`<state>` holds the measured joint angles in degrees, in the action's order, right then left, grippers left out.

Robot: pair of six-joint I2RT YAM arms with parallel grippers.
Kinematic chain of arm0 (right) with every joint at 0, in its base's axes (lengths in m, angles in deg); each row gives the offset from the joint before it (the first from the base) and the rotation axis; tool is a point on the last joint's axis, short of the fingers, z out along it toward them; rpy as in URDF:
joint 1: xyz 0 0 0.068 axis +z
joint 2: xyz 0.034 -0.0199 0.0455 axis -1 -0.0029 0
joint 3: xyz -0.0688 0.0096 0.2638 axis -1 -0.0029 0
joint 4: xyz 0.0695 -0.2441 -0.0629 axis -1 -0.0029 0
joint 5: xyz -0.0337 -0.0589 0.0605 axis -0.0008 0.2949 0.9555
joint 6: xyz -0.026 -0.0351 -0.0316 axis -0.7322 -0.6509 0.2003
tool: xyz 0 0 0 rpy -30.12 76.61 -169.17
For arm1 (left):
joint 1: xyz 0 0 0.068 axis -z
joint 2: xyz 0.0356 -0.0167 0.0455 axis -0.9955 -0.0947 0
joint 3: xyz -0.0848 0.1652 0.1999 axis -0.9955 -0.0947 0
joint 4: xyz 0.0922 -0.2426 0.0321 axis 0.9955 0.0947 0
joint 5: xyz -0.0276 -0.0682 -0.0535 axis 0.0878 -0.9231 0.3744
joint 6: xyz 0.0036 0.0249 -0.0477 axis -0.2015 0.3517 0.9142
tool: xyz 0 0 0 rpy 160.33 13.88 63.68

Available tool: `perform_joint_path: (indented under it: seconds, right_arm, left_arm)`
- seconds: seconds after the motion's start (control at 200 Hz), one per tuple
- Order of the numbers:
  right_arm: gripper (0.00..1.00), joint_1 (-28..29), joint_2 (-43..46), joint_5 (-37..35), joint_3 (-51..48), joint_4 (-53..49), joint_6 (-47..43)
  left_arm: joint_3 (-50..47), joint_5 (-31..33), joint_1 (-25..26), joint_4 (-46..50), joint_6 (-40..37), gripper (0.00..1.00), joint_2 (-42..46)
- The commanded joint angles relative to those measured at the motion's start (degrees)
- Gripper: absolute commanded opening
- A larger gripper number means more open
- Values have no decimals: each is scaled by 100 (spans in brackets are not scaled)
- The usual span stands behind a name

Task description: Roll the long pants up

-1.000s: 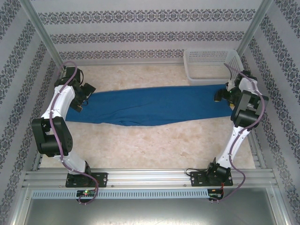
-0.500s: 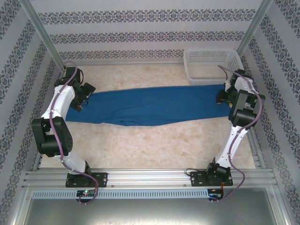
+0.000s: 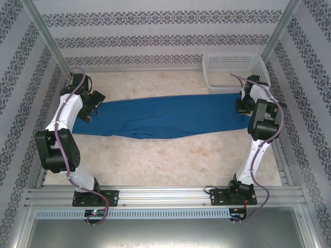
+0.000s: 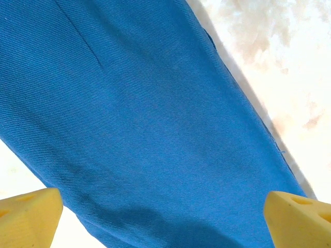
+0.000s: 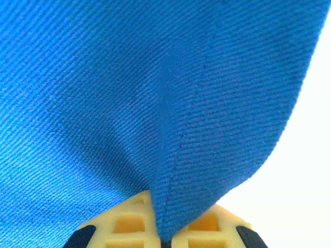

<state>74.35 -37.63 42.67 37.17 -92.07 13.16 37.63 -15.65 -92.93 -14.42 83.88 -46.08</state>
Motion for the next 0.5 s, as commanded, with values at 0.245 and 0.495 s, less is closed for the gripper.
perform_joint_path:
  seconds: [0.245, 0.495]
  right_arm:
    - [0, 546, 1515, -94, 629, -1354, 849]
    - [0, 198, 1409, -978, 2456, -2810, 1017]
  left_arm:
    - [320, 356, -87, 515, -230, 34, -245]
    - [319, 136, -86, 481, -134, 0, -81]
